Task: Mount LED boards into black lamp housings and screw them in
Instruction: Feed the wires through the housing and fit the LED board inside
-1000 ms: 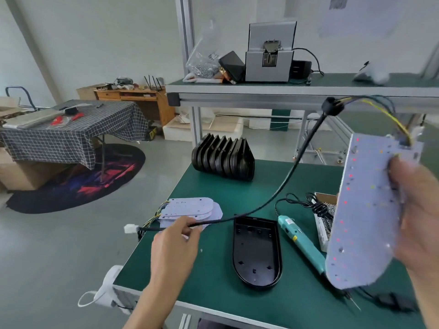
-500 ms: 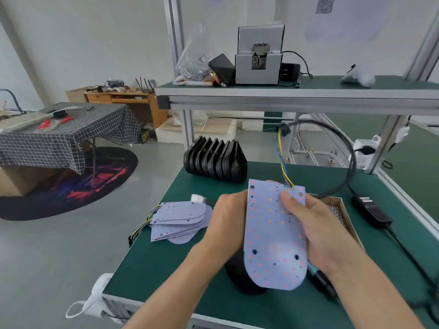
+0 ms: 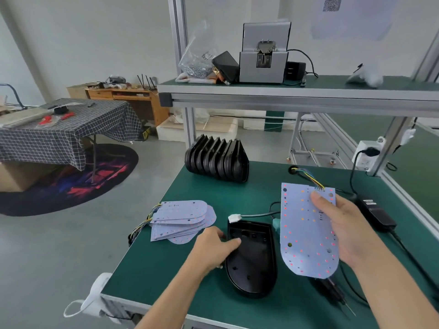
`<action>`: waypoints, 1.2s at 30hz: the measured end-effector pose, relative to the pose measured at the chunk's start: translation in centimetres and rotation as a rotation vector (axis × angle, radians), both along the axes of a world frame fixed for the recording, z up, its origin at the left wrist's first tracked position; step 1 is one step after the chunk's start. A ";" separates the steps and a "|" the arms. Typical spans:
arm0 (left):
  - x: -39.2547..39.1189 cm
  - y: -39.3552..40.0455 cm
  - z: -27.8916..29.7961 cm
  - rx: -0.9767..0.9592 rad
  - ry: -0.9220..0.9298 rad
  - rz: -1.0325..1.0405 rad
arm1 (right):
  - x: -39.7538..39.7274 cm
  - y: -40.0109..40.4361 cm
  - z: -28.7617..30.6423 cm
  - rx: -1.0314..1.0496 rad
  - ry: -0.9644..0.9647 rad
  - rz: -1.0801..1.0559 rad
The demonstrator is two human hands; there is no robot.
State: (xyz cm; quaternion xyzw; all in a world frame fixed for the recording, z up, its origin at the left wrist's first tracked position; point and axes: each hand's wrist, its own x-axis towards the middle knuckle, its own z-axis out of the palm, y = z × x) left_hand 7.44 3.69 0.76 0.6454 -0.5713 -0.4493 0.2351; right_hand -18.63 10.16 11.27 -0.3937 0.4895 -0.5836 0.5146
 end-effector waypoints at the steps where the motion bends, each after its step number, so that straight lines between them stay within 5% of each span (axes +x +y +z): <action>1: -0.2 -0.2 -0.1 0.017 0.051 -0.006 | -0.1 0.1 -0.1 0.008 0.029 0.010; 11: 0.1 1.7 1.1 -0.185 0.195 0.113 | -1.6 1.8 0.8 -0.039 0.176 -0.003; 20: -0.7 3.7 2.6 -0.438 -0.009 0.072 | -0.7 3.1 2.4 -0.136 0.066 0.020; 36: -1.7 5.5 3.4 -0.492 0.058 0.071 | -0.7 4.0 3.3 -0.265 0.016 -0.037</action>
